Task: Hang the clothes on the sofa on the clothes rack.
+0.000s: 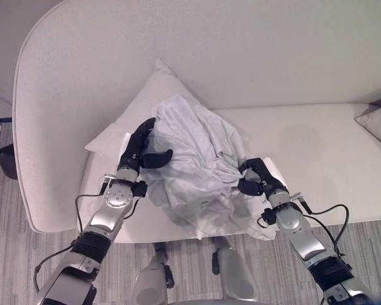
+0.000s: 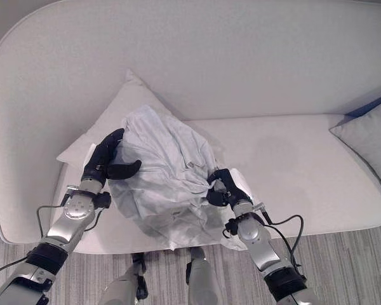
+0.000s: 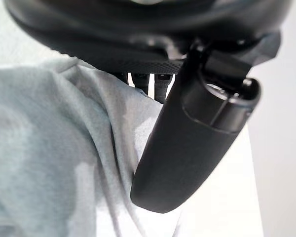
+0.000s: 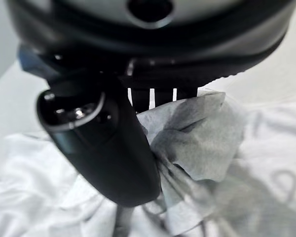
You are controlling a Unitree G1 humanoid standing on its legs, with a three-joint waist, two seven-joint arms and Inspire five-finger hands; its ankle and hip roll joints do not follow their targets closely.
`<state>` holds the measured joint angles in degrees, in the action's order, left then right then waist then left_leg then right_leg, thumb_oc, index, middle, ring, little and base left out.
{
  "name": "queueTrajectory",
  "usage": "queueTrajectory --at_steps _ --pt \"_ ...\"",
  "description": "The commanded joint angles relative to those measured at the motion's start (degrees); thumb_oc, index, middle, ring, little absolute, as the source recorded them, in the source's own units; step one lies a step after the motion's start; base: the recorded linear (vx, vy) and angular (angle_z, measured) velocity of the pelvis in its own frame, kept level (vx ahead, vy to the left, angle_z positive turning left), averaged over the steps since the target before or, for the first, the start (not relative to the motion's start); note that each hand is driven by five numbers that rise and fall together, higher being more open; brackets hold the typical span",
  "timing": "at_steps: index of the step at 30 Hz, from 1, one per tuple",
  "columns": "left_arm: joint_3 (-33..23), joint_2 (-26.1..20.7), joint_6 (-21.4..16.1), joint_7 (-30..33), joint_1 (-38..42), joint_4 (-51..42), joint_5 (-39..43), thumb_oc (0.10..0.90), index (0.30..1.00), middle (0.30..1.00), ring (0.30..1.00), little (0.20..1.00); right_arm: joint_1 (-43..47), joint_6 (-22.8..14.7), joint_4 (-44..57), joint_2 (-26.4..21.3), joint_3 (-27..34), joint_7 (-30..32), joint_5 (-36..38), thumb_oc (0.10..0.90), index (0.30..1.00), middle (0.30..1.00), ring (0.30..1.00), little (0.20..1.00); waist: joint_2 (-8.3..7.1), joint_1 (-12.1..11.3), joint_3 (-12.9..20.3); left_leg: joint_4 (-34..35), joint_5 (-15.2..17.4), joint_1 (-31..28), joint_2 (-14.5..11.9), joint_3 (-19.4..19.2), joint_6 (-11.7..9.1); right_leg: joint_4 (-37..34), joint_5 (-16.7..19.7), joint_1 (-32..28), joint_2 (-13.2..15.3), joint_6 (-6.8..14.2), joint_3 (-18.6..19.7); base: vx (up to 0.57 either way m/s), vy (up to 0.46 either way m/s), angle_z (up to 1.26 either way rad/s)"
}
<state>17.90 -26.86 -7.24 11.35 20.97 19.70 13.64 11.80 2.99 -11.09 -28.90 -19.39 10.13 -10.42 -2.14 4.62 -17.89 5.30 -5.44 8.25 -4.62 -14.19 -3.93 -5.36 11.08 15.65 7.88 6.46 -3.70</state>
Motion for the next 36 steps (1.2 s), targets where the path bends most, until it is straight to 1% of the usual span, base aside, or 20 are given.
queueTrajectory --at_steps 1,2,3,5,6,9,13,14,15,16,17,21,24,27,29,30,32,35,36 --pt "4.1 -0.9 -3.4 -3.1 6.3 1.4 -6.2 0.800 0.900 0.900 0.900 0.900 4.2 -5.1 2.9 0.2 1.9 1.7 1.1 0.400 0.300 0.300 0.300 0.300 -0.83 -0.7 0.6 -0.3 6.3 -1.1 0.0 -0.3 0.0 0.4 -2.3 -3.4 4.7 3.4 -0.3 0.00 0.000 0.00" --pt "4.8 -1.4 -3.4 -3.1 7.4 1.6 -7.6 0.800 0.900 0.900 0.900 0.900 4.5 -5.2 3.0 0.2 1.9 1.8 1.1 0.400 0.300 0.300 0.300 0.300 -0.61 -0.6 0.4 -0.3 6.3 -1.0 0.0 -0.3 0.0 0.4 -2.2 -3.3 4.7 3.4 -0.3 0.00 0.000 0.00" --pt "6.4 -2.4 -3.4 -3.2 9.4 2.0 -9.7 0.800 0.900 0.900 0.900 0.900 4.9 -5.4 3.0 -0.1 1.6 2.0 1.2 0.400 0.300 0.300 0.300 0.300 -0.08 -0.2 0.1 -0.3 6.2 -0.8 0.2 -0.3 0.0 0.4 -2.1 -3.0 4.8 3.5 -0.2 0.00 0.000 0.00" --pt "6.9 -2.8 -3.6 -3.1 10.4 2.2 -10.3 0.800 0.900 0.900 0.900 0.900 5.2 -5.5 3.0 -0.2 1.5 2.1 1.2 0.400 0.300 0.300 0.300 0.300 0.10 -0.1 0.0 -0.3 6.2 -0.7 0.2 -0.3 0.0 0.4 -2.0 -2.8 4.9 3.6 -0.2 0.00 0.000 0.00" --pt "7.8 -3.1 -3.6 -3.4 11.5 2.3 -10.4 0.800 0.900 0.900 0.900 0.900 5.4 -5.6 3.2 -0.6 1.5 2.3 1.3 0.400 0.300 0.300 0.300 0.300 0.50 0.1 -0.1 -0.3 6.1 -0.5 0.3 -0.5 -0.1 0.4 -1.8 -2.4 4.9 3.7 0.1 0.00 0.000 0.00" --pt "8.4 -3.3 -3.6 -3.7 12.0 2.2 -10.3 0.800 0.900 0.900 0.900 0.900 5.4 -5.6 3.5 -0.8 1.5 2.3 1.7 0.400 0.300 0.300 0.300 0.300 0.76 0.4 -0.1 -0.3 6.1 -0.3 0.3 -0.7 -0.1 0.4 -1.7 -2.2 5.0 3.7 0.2 0.00 0.000 0.00" --pt "10.1 -2.4 -3.1 -4.7 12.5 2.9 -10.7 0.800 0.900 0.900 0.900 0.900 4.5 -5.5 3.9 -1.0 2.0 2.4 2.1 0.400 0.300 0.300 0.300 0.300 1.35 1.0 -0.1 -0.3 6.1 -0.4 0.4 -1.0 0.0 0.4 -1.7 -2.0 5.1 3.7 0.7 0.00 0.000 0.00" --pt "10.6 -1.8 -2.8 -5.1 12.4 3.6 -11.0 0.759 0.839 0.839 0.839 0.839 4.1 -5.5 4.2 -1.2 2.3 2.5 2.1 0.400 0.300 0.300 0.300 0.300 1.61 1.2 0.0 -0.3 6.1 -0.5 0.4 -1.1 0.0 0.4 -1.7 -2.0 5.1 3.7 1.0 0.00 0.000 0.00" --pt "10.7 -1.8 -2.8 -5.1 12.4 3.6 -11.0 0.759 0.839 0.839 0.839 0.839 4.1 -5.5 4.2 -1.2 2.3 2.5 2.1 0.400 0.300 0.300 0.300 0.300 1.61 1.2 0.0 -0.3 6.1 -0.5 0.4 -1.1 0.0 0.4 -1.7 -2.0 5.1 3.7 1.0 0.00 0.006 -0.04" --pt "10.9 -1.5 -2.7 -5.3 12.3 3.9 -11.0 0.563 0.545 0.545 0.545 0.545 4.0 -5.5 4.4 -1.2 2.5 2.6 2.1 0.400 0.300 0.300 0.300 0.300 1.69 1.3 0.0 -0.3 6.2 -0.5 0.4 -1.1 0.0 0.4 -1.7 -1.9 5.0 3.7 1.2 0.00 -0.004 -0.08" --pt "10.8 -0.9 -2.3 -5.1 12.1 4.5 -11.3 0.400 0.300 0.300 0.300 0.300 3.7 -5.4 4.5 -1.2 2.9 2.9 2.1 0.400 0.300 0.300 0.300 0.300 1.80 1.5 0.1 -0.3 6.2 -0.6 0.3 -1.4 0.1 0.4 -1.7 -1.8 5.0 3.7 1.4 0.00 -0.008 -0.09" --pt "9.2 0.6 -1.8 -4.0 10.0 3.4 -12.5 0.400 0.300 0.300 0.300 0.300 2.0 -5.2 4.7 -1.5 4.4 3.2 2.0 0.400 0.300 0.300 0.300 0.300 1.72 1.6 0.7 -0.3 6.4 -1.1 -0.1 -1.8 0.1 0.4 -2.1 -2.1 4.6 3.6 1.6 0.01 -0.016 -0.06" --pt "7.6 1.8 -1.5 -3.7 7.9 1.8 -11.8 0.400 0.300 0.300 0.300 0.300 0.2 -4.9 5.0 -1.9 6.0 3.4 1.9 0.400 0.300 0.300 0.300 0.300 1.62 1.5 1.6 -0.3 6.4 -1.8 -0.4 -1.8 0.0 0.4 -2.7 -3.1 4.3 3.4 1.3 0.02 -0.019 -0.05" --pt "5.3 1.7 -1.5 -3.2 6.0 -0.5 -12.3 0.400 0.300 0.300 0.300 0.300 -2.1 -4.8 5.3 -2.2 8.0 3.2 1.7 0.400 0.300 0.300 0.300 0.300 1.40 1.4 3.2 -0.3 6.8 -2.8 -0.6 -1.5 0.0 0.4 -3.5 -4.6 4.1 3.1 0.7 0.06 -0.029 0.00" --pt "1.6 1.6 -2.0 -2.4 3.2 -3.8 -10.4 0.400 0.300 0.300 0.300 0.300 -3.1 -4.6 6.0 -3.2 9.7 2.6 1.3 0.400 0.300 0.300 0.300 0.300 0.96 1.0 5.7 -0.3 7.3 -4.7 -0.9 -0.9 -0.1 0.4 -4.6 -7.4 3.9 2.9 -0.3 0.07 -0.045 0.01" --pt "1.5 1.6 -1.9 -2.4 3.0 -4.0 -10.3 0.400 0.300 0.300 0.300 0.300 -3.2 -4.6 6.0 -3.2 9.7 2.6 1.3 0.400 0.300 0.300 0.300 0.300 0.99 1.2 5.6 -0.3 7.4 -4.9 -1.0 -0.9 -0.1 0.4 -4.7 -7.5 3.9 2.9 -0.3 0.05 -0.049 0.11" --pt "-2.5 1.3 -2.9 -1.2 1.4 -7.5 -7.0 0.400 0.300 0.300 0.300 0.300 -1.3 -5.0 7.2 -4.8 10.9 2.2 1.4 0.400 0.300 0.300 0.300 0.300 0.59 0.4 7.9 -0.3 7.8 -7.8 -1.4 0.0 -0.3 0.4 -6.0 -11.4 3.3 2.4 -1.3 0.04 -0.071 0.13" --pt "-5.4 0.5 -4.1 0.0 1.5 -10.4 -4.9 0.400 0.300 0.300 0.300 0.300 1.2 -5.8 9.8 -7.0 12.1 2.0 1.5 0.400 0.300 0.300 0.300 0.300 0.23 -0.5 9.7 -0.3 7.7 -9.8 -1.9 0.6 -0.7 0.4 -6.9 -14.2 2.8 1.7 -2.3 0.01 -0.091 0.24" --pt "-8.1 -1.3 -5.3 0.7 2.6 -12.7 -3.6 0.400 0.300 0.300 0.300 0.300 4.9 -7.2 12.6 -10.1 13.3 1.4 2.9 0.400 0.300 0.300 0.300 0.300 0.02 -1.5 11.7 -0.3 7.8 -12.1 -2.6 1.2 -1.4 0.4 -8.4 -17.4 2.0 1.2 -3.5 0.04 -0.179 0.45"
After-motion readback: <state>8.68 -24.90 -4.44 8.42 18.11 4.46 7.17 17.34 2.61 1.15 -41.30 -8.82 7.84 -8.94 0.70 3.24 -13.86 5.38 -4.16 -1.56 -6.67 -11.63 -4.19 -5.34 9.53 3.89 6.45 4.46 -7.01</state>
